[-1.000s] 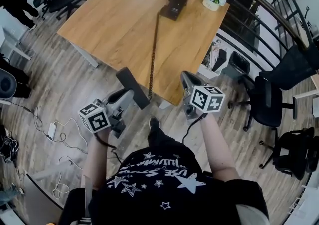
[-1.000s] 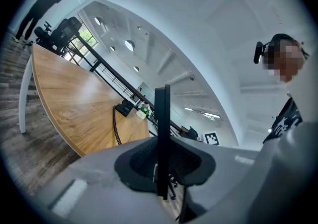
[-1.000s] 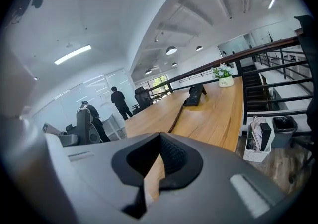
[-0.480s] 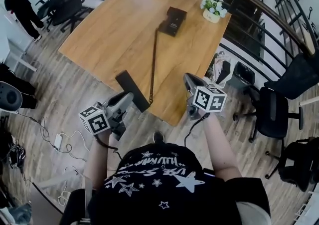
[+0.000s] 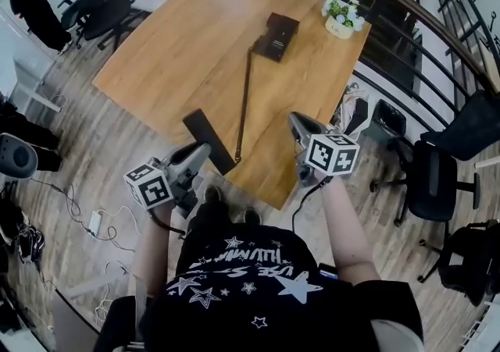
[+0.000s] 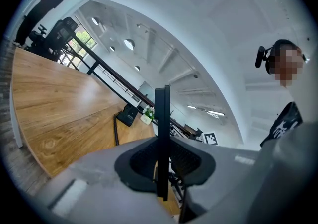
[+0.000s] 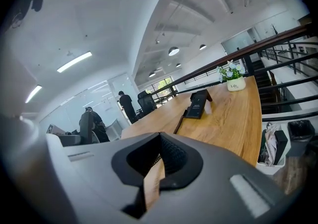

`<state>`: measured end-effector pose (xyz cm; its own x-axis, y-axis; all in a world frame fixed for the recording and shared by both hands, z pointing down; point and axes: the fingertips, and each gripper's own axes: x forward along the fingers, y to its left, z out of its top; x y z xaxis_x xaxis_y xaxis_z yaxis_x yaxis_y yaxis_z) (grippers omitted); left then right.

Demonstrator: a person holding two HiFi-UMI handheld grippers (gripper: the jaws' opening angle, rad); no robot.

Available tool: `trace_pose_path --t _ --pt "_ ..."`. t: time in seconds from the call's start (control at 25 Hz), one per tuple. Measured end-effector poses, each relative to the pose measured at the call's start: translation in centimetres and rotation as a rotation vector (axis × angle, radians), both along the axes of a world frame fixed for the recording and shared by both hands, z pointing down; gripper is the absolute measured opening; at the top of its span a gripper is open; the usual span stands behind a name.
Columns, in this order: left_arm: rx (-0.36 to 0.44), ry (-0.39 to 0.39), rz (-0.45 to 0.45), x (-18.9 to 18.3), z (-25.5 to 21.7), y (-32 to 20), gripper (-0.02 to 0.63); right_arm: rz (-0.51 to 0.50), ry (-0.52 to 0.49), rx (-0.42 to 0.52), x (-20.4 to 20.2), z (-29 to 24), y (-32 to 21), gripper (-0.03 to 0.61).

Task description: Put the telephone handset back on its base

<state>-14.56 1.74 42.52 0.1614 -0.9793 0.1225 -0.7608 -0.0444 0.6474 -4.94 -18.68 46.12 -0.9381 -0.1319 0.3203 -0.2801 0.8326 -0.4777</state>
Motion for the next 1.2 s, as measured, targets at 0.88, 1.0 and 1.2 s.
trace_pose_path --t 0.88,1.0,1.2 --pt "0.007 -0.006 0.497 -13.2 1.5 -16.6 0.077 0.415 0.058 0.027 -5.5 -0.5 -8.4 0.000" --pt "0.009 -0.017 0.545 -14.5 1.6 -18.5 0.077 0.442 0.065 0.029 -6.6 -0.2 -9.0 0.000" --pt "0.012 -0.023 0.617 -16.1 1.7 -21.7 0.075 0.484 0.087 0.018 -7.9 0.6 -10.3 0.000"
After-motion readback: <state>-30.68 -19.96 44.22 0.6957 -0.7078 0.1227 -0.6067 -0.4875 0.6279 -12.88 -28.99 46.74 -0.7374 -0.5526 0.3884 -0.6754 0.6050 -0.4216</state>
